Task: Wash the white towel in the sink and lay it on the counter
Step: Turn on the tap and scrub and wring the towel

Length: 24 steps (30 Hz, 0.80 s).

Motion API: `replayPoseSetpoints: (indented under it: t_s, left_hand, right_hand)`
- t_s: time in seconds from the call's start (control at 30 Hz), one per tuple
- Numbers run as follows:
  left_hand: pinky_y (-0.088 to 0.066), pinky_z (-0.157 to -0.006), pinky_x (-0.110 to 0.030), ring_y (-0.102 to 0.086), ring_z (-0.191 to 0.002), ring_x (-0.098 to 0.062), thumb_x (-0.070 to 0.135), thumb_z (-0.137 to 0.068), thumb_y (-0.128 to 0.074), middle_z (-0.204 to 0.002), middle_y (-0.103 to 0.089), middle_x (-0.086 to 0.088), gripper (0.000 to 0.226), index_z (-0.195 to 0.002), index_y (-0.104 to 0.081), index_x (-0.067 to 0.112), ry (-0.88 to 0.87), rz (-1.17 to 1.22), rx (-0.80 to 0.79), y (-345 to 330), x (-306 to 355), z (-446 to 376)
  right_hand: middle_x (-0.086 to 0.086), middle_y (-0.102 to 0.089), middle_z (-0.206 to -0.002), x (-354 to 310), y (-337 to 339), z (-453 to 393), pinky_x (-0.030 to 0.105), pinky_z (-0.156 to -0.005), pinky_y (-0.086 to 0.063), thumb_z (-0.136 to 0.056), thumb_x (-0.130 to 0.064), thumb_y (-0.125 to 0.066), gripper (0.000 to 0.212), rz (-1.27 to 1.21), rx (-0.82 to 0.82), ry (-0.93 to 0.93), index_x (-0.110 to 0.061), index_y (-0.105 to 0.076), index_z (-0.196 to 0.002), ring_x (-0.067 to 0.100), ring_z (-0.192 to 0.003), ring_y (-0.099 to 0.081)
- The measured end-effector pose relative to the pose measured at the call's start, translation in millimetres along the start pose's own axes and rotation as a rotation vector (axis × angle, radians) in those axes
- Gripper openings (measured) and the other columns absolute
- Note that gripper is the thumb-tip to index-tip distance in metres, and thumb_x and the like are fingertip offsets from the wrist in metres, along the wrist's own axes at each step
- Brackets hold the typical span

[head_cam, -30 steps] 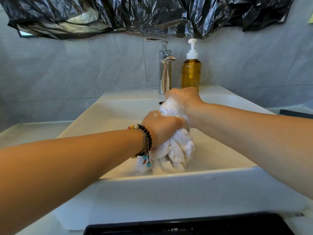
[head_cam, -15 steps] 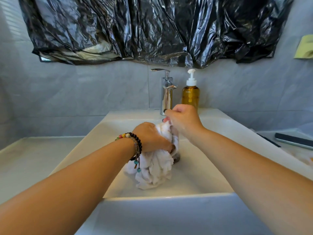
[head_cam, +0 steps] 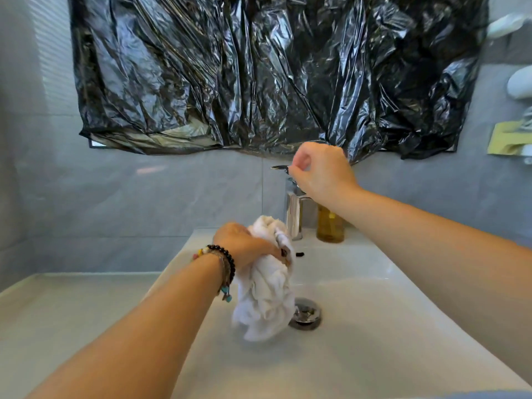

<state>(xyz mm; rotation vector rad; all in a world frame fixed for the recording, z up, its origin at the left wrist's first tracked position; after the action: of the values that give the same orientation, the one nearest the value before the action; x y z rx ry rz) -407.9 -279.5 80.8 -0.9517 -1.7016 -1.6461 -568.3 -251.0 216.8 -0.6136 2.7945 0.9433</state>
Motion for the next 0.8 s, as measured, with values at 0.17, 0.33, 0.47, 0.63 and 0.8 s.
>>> replayPoseSetpoints:
  t_s: [0.17,0.33,0.47,0.63,0.8]
  left_hand:
    - [-0.047,-0.062,-0.025,-0.058,-0.085,-0.012,0.039,-0.052,-0.092,-0.1,-0.059,0.001,0.072,-0.106,-0.051,0.018,0.012,-0.023,-0.028,-10.8,-21.6,-8.3]
    - [-0.04,-0.051,-0.021,-0.054,-0.079,-0.008,0.037,-0.057,-0.091,-0.101,-0.057,0.002,0.065,-0.104,-0.049,0.02,-0.044,-0.037,-0.058,-22.6,-18.8,-11.9]
    - [-0.041,-0.052,-0.019,-0.052,-0.079,-0.006,0.038,-0.059,-0.09,-0.1,-0.055,0.004,0.064,-0.105,-0.048,0.022,-0.073,-0.069,-0.088,-32.1,-17.8,-11.6]
    - [-0.041,-0.052,-0.018,-0.053,-0.08,-0.005,0.041,-0.061,-0.089,-0.103,-0.056,0.003,0.065,-0.109,-0.048,0.023,-0.089,-0.113,-0.095,-37.0,-16.2,-11.5]
    - [-0.044,-0.056,-0.018,-0.055,-0.083,-0.008,0.044,-0.06,-0.088,-0.105,-0.057,0.002,0.071,-0.115,-0.047,0.022,-0.108,-0.192,-0.11,-44.6,-11.5,-10.7]
  right_hand:
    - [0.003,-0.066,-0.096,-16.8,-50.5,-30.5,0.039,-0.08,-0.052,-0.092,-0.03,-0.063,0.012,0.351,-0.191,0.095,-0.019,-0.065,-0.089,0.027,-0.095,-0.062]
    - [0.005,-0.067,-0.09,-31.3,-53.9,-37.6,0.037,-0.084,-0.042,-0.095,-0.025,-0.057,0.017,0.521,-0.073,0.227,-0.016,-0.063,-0.083,0.029,-0.09,-0.061]
    - [0.01,-0.069,-0.095,-24.1,-38.5,-57.0,0.04,-0.08,-0.052,-0.091,-0.024,-0.062,0.015,0.372,-0.044,0.101,-0.013,-0.071,-0.09,0.033,-0.093,-0.063]
    - [0.004,-0.068,-0.091,8.5,-18.4,-42.1,0.043,-0.083,-0.053,-0.09,-0.028,-0.062,0.015,0.102,0.035,-0.003,-0.016,-0.068,-0.083,0.025,-0.096,-0.06]
    - [-0.004,-0.065,-0.085,26.4,-19.5,-31.9,0.04,-0.085,-0.054,-0.088,-0.035,-0.068,0.015,0.026,0.028,-0.011,-0.025,-0.062,-0.08,0.021,-0.091,-0.063]
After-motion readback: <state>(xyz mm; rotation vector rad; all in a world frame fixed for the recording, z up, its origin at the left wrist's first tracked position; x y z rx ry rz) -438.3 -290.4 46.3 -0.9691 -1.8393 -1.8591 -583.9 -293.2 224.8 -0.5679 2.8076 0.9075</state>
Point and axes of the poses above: each hand's wrist, its own z-axis away from the middle knuckle, its own y-axis out of the back of the hand, x = y × z, the point moved 8 cm from there along -z, towards the middle knuckle
